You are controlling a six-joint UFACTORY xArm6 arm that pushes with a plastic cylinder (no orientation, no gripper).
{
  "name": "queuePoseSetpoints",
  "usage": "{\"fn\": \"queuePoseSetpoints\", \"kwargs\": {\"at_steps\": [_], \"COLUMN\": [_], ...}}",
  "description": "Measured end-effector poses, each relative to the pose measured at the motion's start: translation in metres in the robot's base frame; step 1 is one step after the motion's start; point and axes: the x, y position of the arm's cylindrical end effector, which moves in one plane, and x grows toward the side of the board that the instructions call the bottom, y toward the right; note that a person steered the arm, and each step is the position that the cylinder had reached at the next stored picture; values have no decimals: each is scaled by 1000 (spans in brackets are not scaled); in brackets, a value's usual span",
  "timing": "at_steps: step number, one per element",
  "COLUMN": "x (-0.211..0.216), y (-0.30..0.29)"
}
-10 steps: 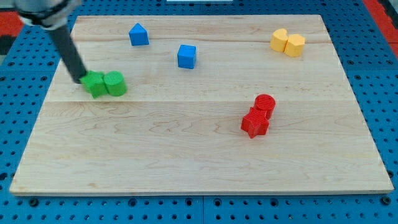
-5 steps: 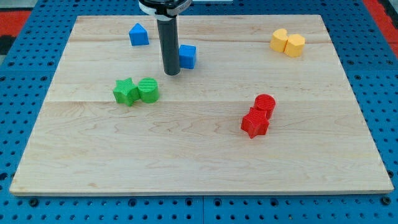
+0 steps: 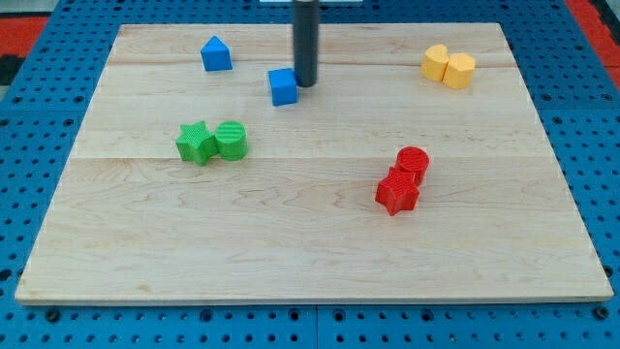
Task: Slide blue cube below the blue triangle
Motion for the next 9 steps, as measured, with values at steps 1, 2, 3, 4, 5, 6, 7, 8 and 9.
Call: {"fn": "queuePoseSetpoints", "kwargs": {"at_steps": [1,2,3,4,5,6,7,8,9], "x": [16,38,39,56,39,21,12,-9,-15], "y": [-4,49,22,-12,-33,-35,-59,-76,-76]}}
